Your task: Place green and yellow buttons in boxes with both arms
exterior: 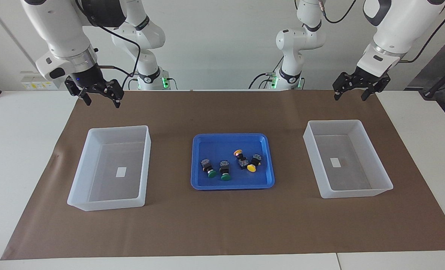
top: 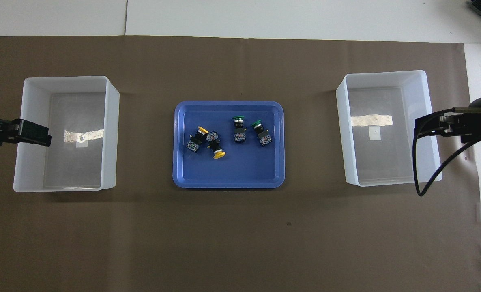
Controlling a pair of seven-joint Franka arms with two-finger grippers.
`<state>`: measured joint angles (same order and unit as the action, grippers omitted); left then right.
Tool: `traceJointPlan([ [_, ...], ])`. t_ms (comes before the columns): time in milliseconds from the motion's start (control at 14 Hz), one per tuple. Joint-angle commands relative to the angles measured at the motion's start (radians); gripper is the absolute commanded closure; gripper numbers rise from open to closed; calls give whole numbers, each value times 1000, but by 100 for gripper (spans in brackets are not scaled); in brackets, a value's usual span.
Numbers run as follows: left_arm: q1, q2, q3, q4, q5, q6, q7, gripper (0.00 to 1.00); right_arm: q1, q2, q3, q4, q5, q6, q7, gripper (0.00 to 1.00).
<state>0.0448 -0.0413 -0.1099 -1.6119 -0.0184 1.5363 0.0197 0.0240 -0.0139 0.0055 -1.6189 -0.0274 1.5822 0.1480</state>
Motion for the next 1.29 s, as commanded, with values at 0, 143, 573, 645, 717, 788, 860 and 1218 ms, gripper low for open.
traceJointPlan([
  [0,6,-20,-4,-14,11,-5,3,0,-4,-12,7,-7,4,-15,-19,0],
  [143,6,-20,-4,-16,11,-5,3,0,-6,-11,7,-7,10,-10,-25,0],
  [573,6,-20,-4,-16,11,-5,3,0,-9,-12,7,-7,12,-10,-25,0],
  [645,6,-20,-4,-14,11,-5,3,0,-10,-12,7,-9,12,-8,-27,0],
  [717,6,-20,-4,-16,11,-5,5,0,-9,-12,7,-9,12,-2,-27,0],
  [788,6,-20,-4,-16,11,-5,3,0,-6,-11,7,-12,12,11,-21,0],
  [860,6,-20,-4,-16,11,-5,3,0,-4,-11,7,-21,10,39,-18,0],
  [1218,6,-20,-4,-16,11,-7,3,0,31,12,8,-59,10,158,36,0],
])
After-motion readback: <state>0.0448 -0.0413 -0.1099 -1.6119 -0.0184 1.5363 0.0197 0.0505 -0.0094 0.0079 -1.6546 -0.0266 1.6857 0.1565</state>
